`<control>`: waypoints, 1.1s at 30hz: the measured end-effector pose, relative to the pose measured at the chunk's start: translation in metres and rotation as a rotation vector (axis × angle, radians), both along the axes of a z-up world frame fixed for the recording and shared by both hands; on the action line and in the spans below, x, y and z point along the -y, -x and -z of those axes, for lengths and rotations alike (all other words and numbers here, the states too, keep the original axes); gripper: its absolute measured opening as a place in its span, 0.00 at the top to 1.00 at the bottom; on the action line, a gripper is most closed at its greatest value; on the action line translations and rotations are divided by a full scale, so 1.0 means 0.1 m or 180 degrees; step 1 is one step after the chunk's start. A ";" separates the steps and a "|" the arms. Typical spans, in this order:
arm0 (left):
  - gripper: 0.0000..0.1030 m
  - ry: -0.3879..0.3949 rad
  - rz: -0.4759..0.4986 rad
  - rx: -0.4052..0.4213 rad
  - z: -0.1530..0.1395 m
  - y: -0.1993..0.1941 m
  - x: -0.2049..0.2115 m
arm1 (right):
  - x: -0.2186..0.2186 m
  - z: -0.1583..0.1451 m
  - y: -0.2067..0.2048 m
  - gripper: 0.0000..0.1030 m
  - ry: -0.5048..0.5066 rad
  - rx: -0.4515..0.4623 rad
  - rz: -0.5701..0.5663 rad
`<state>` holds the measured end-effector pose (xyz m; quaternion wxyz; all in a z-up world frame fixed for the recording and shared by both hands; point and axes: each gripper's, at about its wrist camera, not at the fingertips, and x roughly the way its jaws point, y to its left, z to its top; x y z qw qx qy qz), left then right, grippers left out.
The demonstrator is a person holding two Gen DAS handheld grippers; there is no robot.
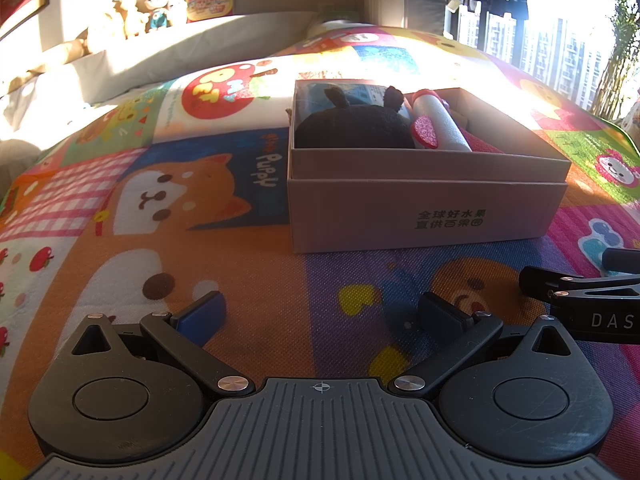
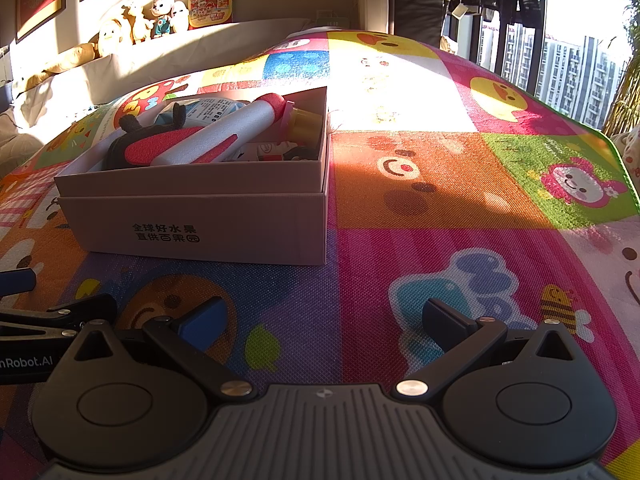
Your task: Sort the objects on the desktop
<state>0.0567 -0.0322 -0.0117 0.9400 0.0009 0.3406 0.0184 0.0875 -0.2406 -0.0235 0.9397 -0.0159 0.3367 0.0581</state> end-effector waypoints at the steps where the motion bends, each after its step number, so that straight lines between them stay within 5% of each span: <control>1: 0.00 0.0000 0.0000 0.0000 0.00 0.00 0.00 | 0.00 0.00 0.00 0.00 0.0000 0.0000 0.0000; 28: 0.00 0.0004 0.0004 -0.0003 0.00 0.00 0.01 | 0.01 0.00 0.00 0.00 0.0004 0.0002 -0.0001; 33: 0.00 0.0008 0.0004 -0.0001 0.00 0.00 0.00 | 0.10 -0.01 0.03 0.00 -0.0191 0.0030 -0.0018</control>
